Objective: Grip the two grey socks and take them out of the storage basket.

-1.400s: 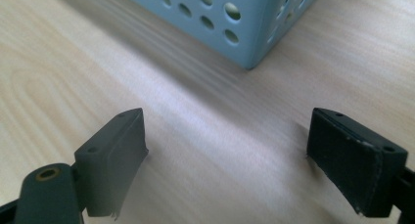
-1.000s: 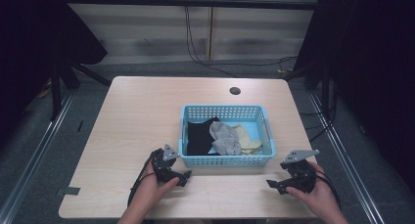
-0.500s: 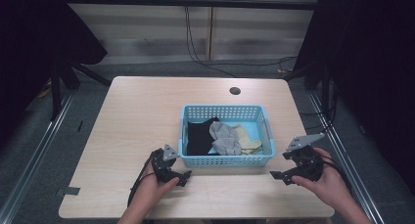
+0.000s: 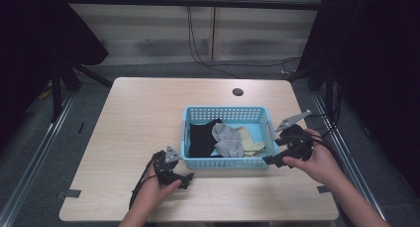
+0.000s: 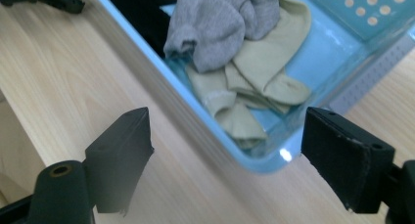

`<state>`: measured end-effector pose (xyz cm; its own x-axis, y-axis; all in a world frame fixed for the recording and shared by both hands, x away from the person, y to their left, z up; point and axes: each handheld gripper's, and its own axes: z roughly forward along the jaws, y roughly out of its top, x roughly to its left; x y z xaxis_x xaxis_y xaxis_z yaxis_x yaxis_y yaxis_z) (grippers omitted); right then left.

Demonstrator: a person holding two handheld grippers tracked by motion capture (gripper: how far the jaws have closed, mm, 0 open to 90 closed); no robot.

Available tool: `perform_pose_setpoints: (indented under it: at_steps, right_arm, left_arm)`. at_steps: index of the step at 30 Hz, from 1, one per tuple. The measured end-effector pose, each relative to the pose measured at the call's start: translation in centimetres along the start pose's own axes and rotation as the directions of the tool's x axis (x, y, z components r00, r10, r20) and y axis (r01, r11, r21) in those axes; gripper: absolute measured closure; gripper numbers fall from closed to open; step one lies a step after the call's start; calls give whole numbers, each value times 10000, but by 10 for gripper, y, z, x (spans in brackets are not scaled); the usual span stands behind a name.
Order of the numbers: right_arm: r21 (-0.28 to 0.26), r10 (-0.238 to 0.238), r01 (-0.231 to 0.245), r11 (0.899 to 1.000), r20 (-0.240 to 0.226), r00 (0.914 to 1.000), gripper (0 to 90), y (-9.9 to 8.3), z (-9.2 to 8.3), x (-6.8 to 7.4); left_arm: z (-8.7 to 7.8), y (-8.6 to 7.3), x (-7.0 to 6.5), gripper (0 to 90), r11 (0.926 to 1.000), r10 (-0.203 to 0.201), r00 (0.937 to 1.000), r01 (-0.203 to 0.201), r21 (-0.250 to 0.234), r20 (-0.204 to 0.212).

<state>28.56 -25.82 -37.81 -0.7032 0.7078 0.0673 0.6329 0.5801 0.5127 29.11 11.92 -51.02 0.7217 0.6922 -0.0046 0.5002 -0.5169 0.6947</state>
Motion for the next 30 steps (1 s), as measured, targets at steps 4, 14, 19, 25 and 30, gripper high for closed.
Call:
perform_pose_setpoints:
  at_steps: [4, 14, 19, 25, 30]
  right_arm:
    - [-21, 61, -61, 10000, 14, 10000, 192, 10, 7, -2]
    - [129, -35, 30, 9999, 360, 9993, 205, 42, 33, -9]
    - [294, 14, -29, 9996, 507, 9987, 219, 47, 46, -11]
    - [320, 155, -168, 9993, 429, 9990, 232, 53, 63, -15]
    - [359, 155, -168, 9992, 353, 9993, 245, 60, 75, -15]
  left_arm:
    - [0, 0, 0, 0, 10000, 2, 10000, -2, 0, 2]
    - [0, 0, -1, 0, 9999, -96, 10000, 96, -69, -1]
    - [1, 0, -1, 0, 9999, -153, 9999, 153, -78, 25]
    - [1, 0, -1, 0, 9999, -91, 10000, 91, -66, 7]
    - [1, 0, -1, 0, 9999, -92, 10000, 92, -69, 5]
